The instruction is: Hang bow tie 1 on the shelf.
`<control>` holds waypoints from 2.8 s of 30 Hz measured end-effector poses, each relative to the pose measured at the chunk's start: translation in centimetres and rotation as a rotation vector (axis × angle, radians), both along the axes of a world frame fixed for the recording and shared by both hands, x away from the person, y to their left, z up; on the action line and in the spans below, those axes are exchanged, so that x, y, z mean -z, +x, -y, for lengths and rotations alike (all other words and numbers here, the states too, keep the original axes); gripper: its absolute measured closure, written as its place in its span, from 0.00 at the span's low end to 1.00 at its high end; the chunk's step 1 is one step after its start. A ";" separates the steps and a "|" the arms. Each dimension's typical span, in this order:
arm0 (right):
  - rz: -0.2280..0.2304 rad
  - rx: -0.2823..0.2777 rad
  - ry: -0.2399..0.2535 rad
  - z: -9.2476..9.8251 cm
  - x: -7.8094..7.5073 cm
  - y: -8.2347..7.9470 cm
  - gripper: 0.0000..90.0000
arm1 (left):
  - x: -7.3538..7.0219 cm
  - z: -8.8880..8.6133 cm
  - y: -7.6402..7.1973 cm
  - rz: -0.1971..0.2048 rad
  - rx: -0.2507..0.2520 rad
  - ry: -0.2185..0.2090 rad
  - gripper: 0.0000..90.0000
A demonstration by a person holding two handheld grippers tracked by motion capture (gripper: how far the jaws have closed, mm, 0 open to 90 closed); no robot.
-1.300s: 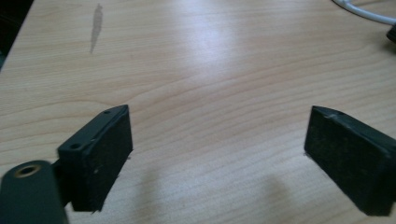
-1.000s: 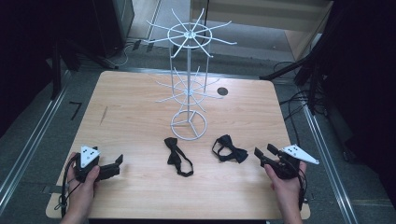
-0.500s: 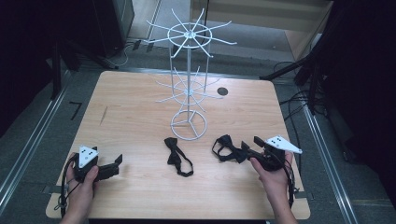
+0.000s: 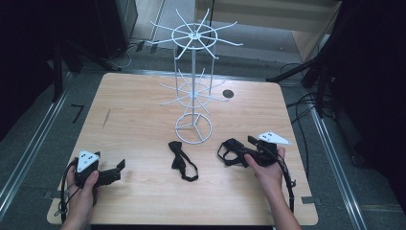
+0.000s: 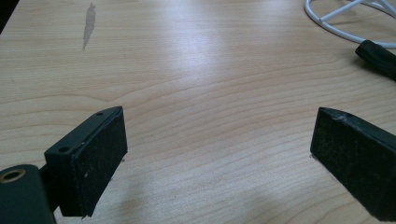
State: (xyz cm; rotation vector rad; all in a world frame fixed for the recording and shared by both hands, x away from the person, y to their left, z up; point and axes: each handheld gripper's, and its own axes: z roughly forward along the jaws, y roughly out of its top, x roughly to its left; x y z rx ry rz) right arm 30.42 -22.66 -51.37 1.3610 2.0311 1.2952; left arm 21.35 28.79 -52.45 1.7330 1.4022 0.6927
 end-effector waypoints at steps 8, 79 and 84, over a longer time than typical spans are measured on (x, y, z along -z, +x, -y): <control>-0.063 0.024 -0.029 -0.7 1.2 0.3 0.50 | 0.0 0.1 0.0 -0.017 0.051 0.012 0.05; 0.132 -0.031 0.000 -2.3 -3.4 -3.3 0.85 | 0.0 -0.2 -0.1 -0.039 0.065 0.019 0.07; 0.155 -0.039 0.024 -2.7 -4.3 -3.6 0.85 | 0.0 -0.2 -0.1 -0.038 0.065 0.019 0.07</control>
